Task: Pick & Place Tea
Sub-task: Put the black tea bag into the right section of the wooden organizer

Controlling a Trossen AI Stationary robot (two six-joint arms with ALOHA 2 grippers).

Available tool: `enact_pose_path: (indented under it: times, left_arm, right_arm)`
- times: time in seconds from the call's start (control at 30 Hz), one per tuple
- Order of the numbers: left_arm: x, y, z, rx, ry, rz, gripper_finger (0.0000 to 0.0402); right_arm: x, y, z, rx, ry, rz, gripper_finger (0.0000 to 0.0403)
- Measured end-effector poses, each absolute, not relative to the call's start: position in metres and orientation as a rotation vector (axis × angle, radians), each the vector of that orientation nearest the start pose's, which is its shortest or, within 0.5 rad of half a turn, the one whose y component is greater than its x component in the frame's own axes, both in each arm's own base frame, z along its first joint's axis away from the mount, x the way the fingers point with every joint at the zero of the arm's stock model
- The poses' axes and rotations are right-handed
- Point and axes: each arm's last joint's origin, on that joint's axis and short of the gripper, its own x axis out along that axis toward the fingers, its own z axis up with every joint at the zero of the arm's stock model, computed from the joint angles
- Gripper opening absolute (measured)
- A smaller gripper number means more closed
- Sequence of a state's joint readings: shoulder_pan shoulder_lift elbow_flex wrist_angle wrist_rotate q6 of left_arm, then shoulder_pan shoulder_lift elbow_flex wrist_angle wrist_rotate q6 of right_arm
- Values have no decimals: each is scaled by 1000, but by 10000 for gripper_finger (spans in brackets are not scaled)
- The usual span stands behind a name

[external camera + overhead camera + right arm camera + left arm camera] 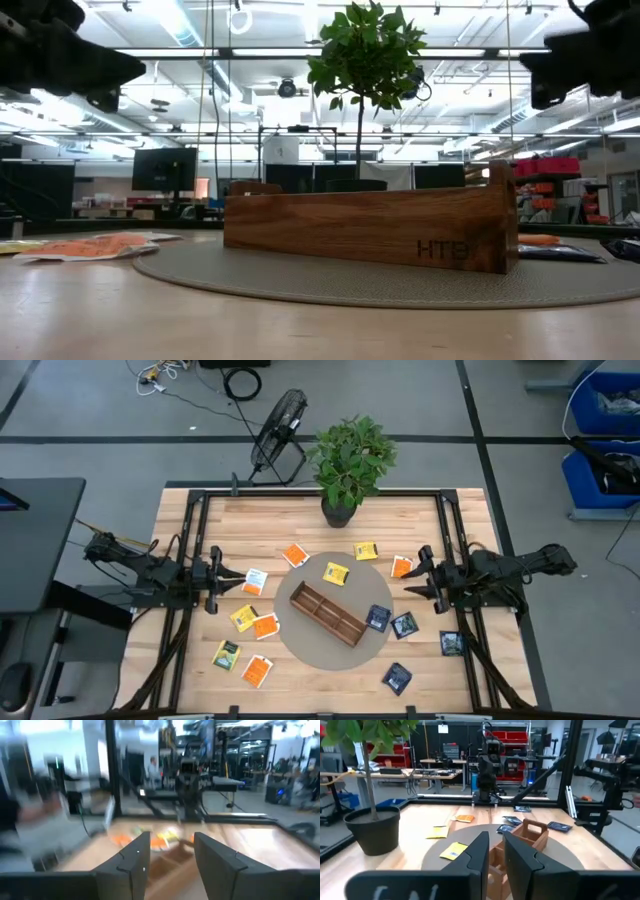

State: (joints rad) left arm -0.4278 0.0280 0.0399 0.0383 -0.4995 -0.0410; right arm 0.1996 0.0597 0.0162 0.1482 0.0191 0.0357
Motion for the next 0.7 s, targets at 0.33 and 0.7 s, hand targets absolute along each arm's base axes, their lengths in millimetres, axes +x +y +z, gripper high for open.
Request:
enact_pose_path:
  times: [0.33, 0.7]
  left_arm:
    - [91, -26, 180, -235, -62, 67, 58]
    - [91, -26, 179, -215, -57, 68, 58]
  right_arm:
    - [98, 14, 180, 356, -117, 18, 162]
    - [98, 7, 171, 565, -93, -226, 162]
